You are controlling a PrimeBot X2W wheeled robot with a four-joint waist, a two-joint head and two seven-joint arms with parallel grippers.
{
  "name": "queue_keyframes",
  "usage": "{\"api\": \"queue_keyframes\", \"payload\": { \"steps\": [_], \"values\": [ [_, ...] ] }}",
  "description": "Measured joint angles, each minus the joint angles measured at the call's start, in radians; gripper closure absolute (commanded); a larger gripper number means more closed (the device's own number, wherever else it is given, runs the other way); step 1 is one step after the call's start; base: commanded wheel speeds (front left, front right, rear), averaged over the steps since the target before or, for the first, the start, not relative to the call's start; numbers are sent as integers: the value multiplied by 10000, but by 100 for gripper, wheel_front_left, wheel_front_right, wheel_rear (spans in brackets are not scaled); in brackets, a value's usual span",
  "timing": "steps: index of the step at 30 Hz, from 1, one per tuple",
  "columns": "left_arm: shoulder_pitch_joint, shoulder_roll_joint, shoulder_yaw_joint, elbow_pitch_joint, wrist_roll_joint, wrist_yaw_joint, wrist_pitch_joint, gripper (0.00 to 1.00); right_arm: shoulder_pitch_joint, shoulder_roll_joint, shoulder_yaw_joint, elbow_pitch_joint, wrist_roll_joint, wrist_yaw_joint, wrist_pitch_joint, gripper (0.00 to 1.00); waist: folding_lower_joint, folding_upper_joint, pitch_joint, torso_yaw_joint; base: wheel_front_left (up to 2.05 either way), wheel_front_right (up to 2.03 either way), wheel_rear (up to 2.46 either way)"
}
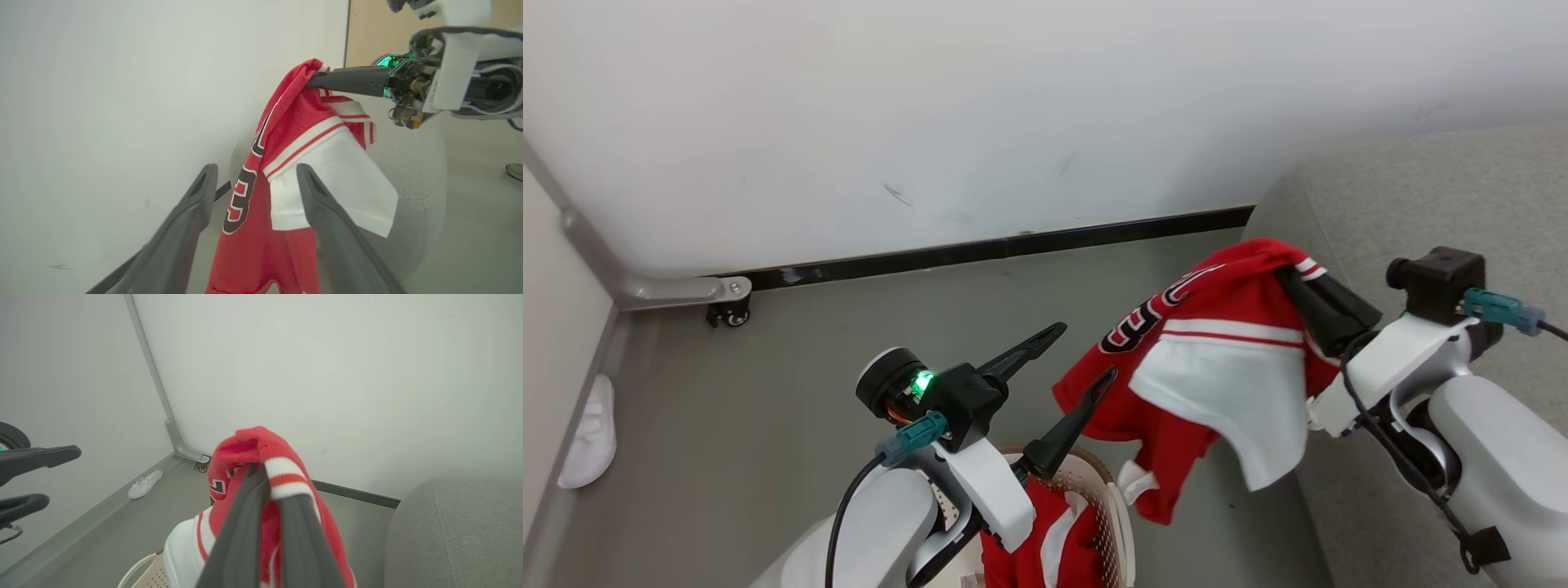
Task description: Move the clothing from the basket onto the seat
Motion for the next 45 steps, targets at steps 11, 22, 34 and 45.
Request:
{"api": "queue_keyframes", "payload": {
  "steps": [11, 22, 34, 45],
  "values": [
    [23, 13, -25, -194, -215, 0, -12, 0, 415, -113, -1131, -637, -504, 0, -2, 100, 0, 0, 82, -691, 0, 0, 0],
    [214, 52, -48, -353, -307, 0, -38, 0, 782, -96, -1850, -1248, -855, 0, -4, 100, 0, 0, 227, -1363, 0, 0, 0],
    [215, 155, -31, -552, -322, 0, -92, 0, 1144, -63, -2512, -1624, -1120, 0, -33, 100, 0, 0, 426, -1980, 0, 0, 0],
    [217, 341, 13, -681, -320, 13, -92, 0, 1211, 13, -2592, -1789, -1237, 0, -33, 100, 0, 0, 605, -2321, 0, 0, 0]
  ]
}}
